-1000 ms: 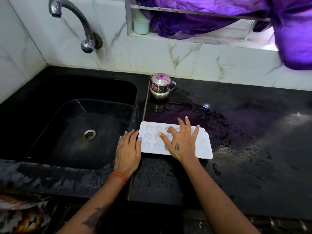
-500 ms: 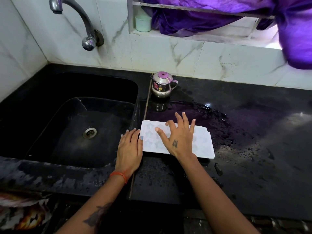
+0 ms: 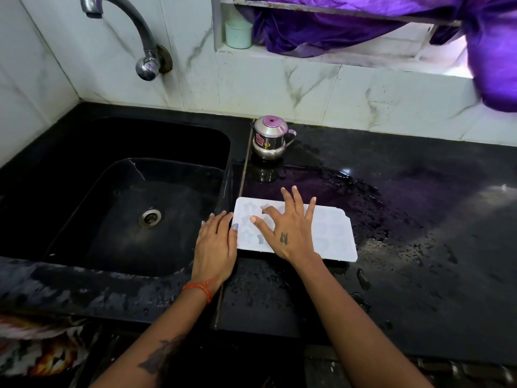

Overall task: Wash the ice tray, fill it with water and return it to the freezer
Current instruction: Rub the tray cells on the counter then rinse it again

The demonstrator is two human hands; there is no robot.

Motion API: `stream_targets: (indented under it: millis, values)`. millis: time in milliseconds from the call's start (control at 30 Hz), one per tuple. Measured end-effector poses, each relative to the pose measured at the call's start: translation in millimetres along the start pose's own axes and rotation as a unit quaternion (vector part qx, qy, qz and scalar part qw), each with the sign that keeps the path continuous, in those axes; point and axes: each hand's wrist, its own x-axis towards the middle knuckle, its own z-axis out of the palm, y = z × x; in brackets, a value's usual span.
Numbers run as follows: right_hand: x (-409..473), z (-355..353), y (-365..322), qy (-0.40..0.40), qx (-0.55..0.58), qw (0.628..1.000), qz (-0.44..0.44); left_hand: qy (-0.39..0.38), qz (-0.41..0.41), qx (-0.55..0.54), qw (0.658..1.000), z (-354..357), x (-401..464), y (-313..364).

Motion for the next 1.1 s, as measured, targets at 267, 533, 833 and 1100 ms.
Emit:
stream_targets:
  millis: [267,533,833,1100]
  values:
    - [-3.5,-2.0,-3.6,0.008,-0.044,0.999,0.018,0.001,-0.001,-0.003,1.0,0.1,0.3,-0.3]
    - [-3.1,-4.1,-4.1,-0.001,-0.025,1.0,0.014,0.0,-0.001,0.0,1.0,0.0,0.0,0.5]
    - [-1.2,-2.8,-0.3,-0.019,0.005,1.0,0.019,-0.001,-0.002,0.004,1.0,-0.1,0.2,0.0]
    - [-3.6,-2.9,-2.8,0.025,-0.027,0.999,0.012,-0.004,0.0,0.006,1.0,0.1,0.0,0.5]
